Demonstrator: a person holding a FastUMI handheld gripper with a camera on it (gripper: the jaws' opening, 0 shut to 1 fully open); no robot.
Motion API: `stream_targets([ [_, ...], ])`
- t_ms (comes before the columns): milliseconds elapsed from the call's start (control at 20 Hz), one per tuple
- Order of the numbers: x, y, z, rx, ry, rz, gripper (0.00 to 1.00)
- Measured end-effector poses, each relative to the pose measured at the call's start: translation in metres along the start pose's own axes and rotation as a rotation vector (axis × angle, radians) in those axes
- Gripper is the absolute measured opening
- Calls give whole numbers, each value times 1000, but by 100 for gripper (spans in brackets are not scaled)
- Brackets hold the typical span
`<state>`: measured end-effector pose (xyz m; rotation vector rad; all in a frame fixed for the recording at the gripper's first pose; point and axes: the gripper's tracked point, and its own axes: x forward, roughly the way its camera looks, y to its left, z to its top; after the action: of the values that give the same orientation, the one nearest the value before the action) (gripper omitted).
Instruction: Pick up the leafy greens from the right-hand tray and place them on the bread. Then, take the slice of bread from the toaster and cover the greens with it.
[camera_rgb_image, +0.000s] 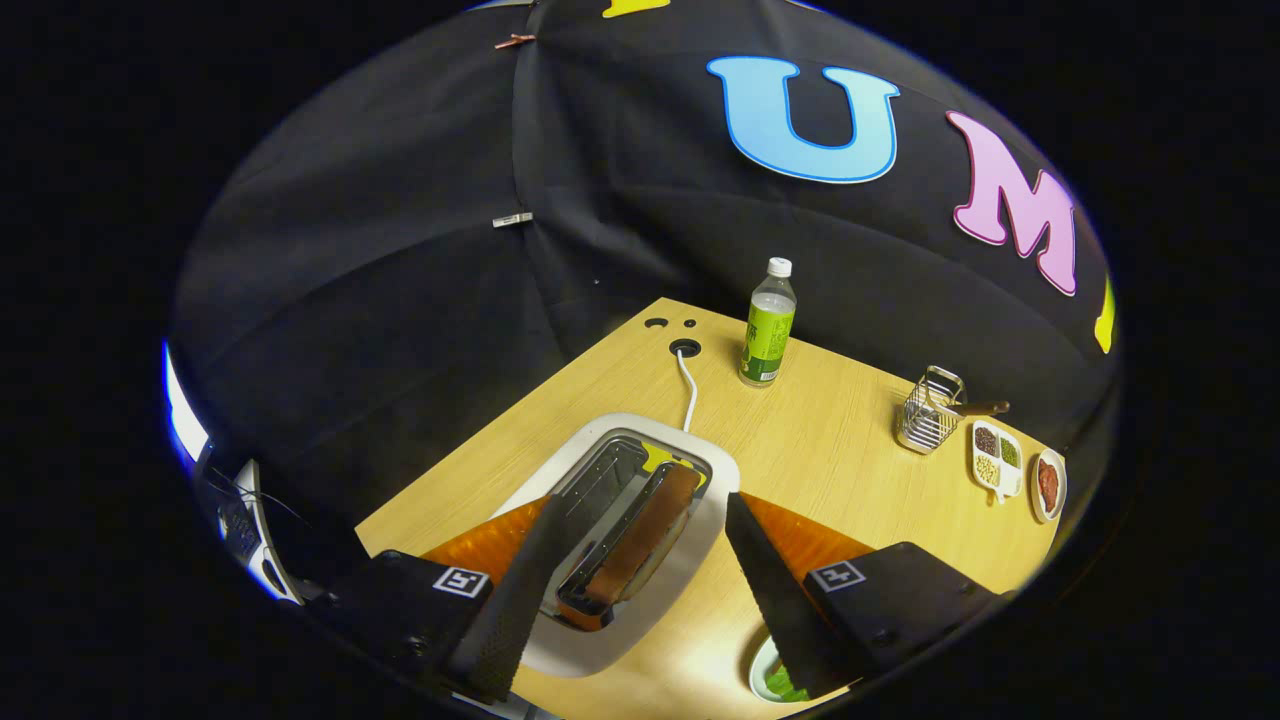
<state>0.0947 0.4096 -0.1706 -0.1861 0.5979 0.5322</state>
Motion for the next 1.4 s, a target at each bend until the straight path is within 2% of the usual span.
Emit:
stream_targets([
  [50, 4, 3, -3, -3, 5, 1, 99],
  [150, 11, 1, -9, -2, 26, -15, 93],
  [350, 17, 3, -8, 15, 28, -33, 74],
  [450, 17, 5, -12, 31, 47, -29, 51],
  [600, 17, 3, -13, 46, 57, -15, 29],
  [700, 18, 5, -13, 65, 57, 18, 28],
  [900, 8, 5, -8, 174, 58, 66, 14],
  [1200, -18, -3, 20, 157, -24, 95, 12],
  [1400, -48, -17, 51, 205, -111, 148, 12],
])
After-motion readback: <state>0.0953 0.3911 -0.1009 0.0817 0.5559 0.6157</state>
